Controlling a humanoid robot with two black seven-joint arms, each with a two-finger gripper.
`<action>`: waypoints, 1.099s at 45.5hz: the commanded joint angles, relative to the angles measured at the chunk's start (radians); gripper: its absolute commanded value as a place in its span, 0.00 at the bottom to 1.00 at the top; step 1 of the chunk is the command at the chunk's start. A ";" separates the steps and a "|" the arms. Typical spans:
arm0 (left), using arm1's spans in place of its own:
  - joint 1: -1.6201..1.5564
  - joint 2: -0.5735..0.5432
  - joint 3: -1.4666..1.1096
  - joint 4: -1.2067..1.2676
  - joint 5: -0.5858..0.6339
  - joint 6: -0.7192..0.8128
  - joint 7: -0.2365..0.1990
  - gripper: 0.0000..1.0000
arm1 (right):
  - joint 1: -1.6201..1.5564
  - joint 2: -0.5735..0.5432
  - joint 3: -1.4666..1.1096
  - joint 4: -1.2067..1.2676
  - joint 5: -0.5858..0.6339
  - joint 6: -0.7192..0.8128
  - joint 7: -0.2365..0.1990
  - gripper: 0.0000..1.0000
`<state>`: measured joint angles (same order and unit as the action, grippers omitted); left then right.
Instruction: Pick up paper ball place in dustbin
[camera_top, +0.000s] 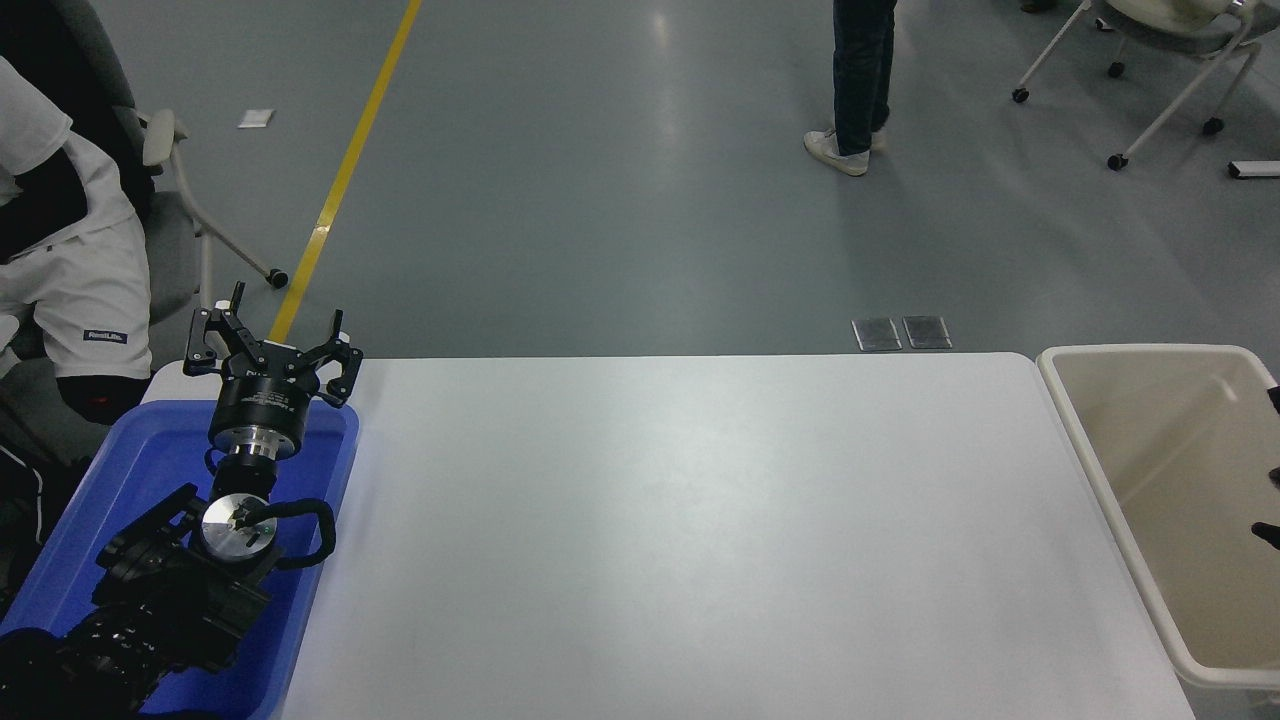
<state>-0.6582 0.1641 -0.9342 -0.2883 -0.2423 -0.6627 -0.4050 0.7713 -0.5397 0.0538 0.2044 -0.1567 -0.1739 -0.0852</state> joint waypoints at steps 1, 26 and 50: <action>0.000 0.000 0.000 0.000 0.000 0.000 0.000 0.99 | 0.013 -0.039 0.309 0.116 0.008 0.002 0.007 1.00; 0.000 0.000 0.000 0.000 0.000 0.000 0.000 0.99 | -0.026 0.023 0.627 0.245 0.131 0.231 0.291 1.00; 0.000 0.000 0.000 0.000 0.000 0.000 0.000 0.99 | -0.098 0.256 0.658 0.228 0.186 0.421 0.653 1.00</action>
<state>-0.6582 0.1641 -0.9342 -0.2882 -0.2424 -0.6627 -0.4050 0.7022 -0.3823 0.6979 0.4362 0.0154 0.2026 0.3908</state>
